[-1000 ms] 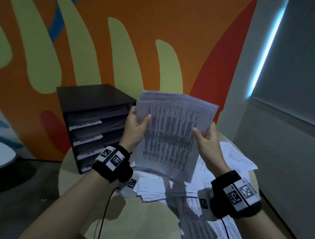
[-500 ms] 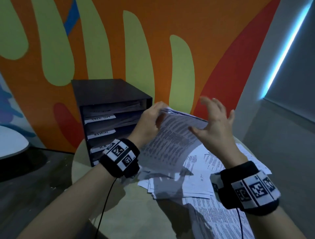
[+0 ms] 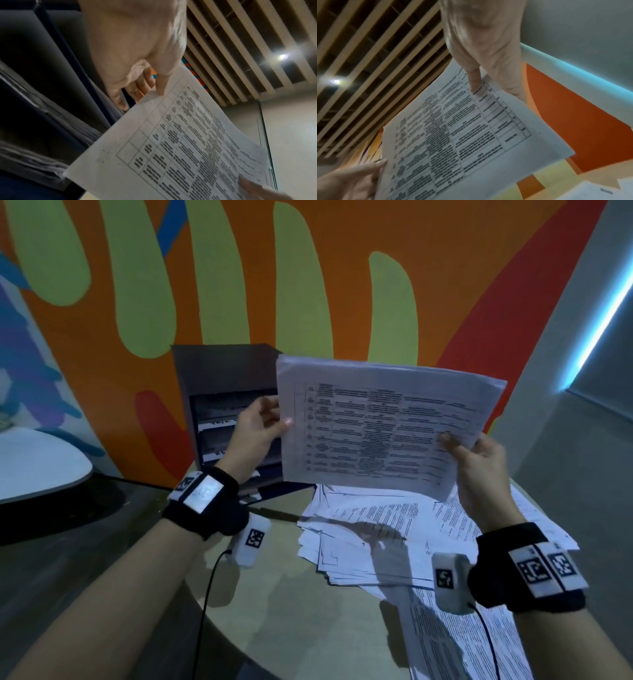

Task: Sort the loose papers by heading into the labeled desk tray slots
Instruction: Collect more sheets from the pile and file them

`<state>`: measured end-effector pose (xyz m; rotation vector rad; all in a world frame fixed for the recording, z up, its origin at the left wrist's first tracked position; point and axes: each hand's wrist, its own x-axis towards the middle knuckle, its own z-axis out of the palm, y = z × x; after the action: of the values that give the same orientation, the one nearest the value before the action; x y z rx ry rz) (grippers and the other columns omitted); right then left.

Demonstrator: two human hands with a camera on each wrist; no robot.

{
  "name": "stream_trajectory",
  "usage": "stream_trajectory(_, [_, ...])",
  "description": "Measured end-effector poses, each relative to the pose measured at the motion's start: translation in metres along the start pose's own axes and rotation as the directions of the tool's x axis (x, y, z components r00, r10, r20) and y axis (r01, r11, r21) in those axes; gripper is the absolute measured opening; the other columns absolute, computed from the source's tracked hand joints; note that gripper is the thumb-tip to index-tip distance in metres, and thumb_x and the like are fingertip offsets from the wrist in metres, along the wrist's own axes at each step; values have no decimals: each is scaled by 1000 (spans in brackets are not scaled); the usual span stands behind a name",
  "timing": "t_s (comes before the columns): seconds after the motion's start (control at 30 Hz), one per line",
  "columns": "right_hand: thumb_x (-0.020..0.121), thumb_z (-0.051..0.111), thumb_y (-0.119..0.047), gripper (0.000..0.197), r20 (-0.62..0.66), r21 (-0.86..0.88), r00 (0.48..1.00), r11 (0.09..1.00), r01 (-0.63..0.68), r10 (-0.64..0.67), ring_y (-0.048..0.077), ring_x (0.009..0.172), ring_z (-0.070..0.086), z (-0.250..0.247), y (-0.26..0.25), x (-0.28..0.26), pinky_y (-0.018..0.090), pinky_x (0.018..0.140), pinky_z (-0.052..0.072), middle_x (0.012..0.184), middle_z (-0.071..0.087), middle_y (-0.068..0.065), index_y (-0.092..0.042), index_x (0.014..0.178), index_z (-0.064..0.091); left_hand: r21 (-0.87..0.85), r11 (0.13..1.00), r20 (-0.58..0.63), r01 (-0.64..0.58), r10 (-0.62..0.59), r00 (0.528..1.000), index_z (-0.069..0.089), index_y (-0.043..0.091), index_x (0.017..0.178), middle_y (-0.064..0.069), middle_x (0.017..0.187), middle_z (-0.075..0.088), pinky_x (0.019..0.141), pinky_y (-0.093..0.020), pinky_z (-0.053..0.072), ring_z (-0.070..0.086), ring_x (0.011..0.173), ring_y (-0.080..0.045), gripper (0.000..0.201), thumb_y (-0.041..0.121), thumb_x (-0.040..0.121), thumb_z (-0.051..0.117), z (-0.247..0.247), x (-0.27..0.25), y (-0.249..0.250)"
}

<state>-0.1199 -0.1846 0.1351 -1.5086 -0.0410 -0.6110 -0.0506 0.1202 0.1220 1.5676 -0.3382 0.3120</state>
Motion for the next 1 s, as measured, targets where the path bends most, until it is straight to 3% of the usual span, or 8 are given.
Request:
stream_trajectory(0.27, [82, 66, 7, 23, 77, -112, 984, 982, -150, 159, 25, 86, 68, 5, 50, -20, 38, 80, 54, 100, 72, 13, -1, 103, 67, 72, 977, 110, 200, -207, 972, 60, 18, 111, -9, 116, 68, 92, -50, 54, 66, 107, -25, 21, 4, 97, 51, -8, -17, -40])
stream_trajectory(0.4, [89, 59, 5, 16, 125, -279, 956, 934, -221, 264, 22, 81, 68, 7, 70, -28, 31, 68, 52, 83, 74, -4, -8, 89, 69, 187, 952, 116, 243, -267, 957, 59, 15, 116, -7, 118, 67, 94, -54, 51, 65, 110, -24, 24, 3, 96, 53, -15, -25, -70])
stream_trajectory(0.5, [91, 56, 2, 20, 83, -324, 966, 923, -208, 247, 16, 69, 65, 7, 61, -26, 25, 57, 49, 72, 71, -7, -10, 80, 66, 315, 944, -5, 95, -98, 995, 55, 12, 113, -5, 112, 64, 89, -40, 54, 62, 105, -20, 23, -2, 95, 50, -25, -17, -53])
stream_trajectory(0.57, [92, 55, 1, 15, 57, -330, 972, 923, -199, 229, 17, 70, 60, 5, 53, -24, 28, 60, 44, 78, 68, -1, -6, 83, 65, 472, 874, -79, -114, 171, 982, 56, 11, 109, -5, 108, 61, 87, -28, 48, 58, 99, -18, 22, -4, 95, 47, -39, -12, -28])
stream_trajectory(0.63, [92, 54, 4, 13, 52, -300, 962, 924, -239, 266, 20, 74, 57, 0, 50, -23, 30, 66, 43, 87, 67, 7, -1, 97, 65, 643, 711, -117, -286, 459, 881, 58, 6, 109, -9, 107, 61, 88, -28, 45, 56, 100, -21, 24, -4, 92, 46, -56, -6, -8])
stream_trajectory(0.7, [91, 52, 8, 20, 52, -246, 921, 899, -363, 386, 23, 69, 59, -5, 52, -26, 30, 63, 46, 81, 67, 11, 6, 108, 62, 778, 562, -145, -281, 596, 790, 60, 8, 114, -10, 111, 62, 95, -39, 41, 54, 107, -25, 31, 0, 88, 45, -71, 2, 1])
stream_trajectory(0.83, [94, 45, 13, 11, 104, -232, 779, 777, -585, 618, 8, 31, 52, 1, 52, -41, 15, 33, 38, 39, 55, -1, 9, 95, 56, 871, 487, -170, -70, 430, 887, 52, 13, 133, -8, 136, 52, 119, -45, 13, 37, 136, -25, 36, 14, 98, 43, -88, 13, -7])
stream_trajectory(1.0, [95, 47, 9, 12, 128, -289, 673, 677, -677, 728, 11, 35, 48, 17, 76, -46, 17, 34, 34, 45, 54, 3, 5, 90, 57, 872, 479, -117, -103, 407, 906, 46, 8, 139, -10, 146, 43, 121, -43, 11, 28, 143, -26, 42, 11, 97, 46, -91, 13, -25])
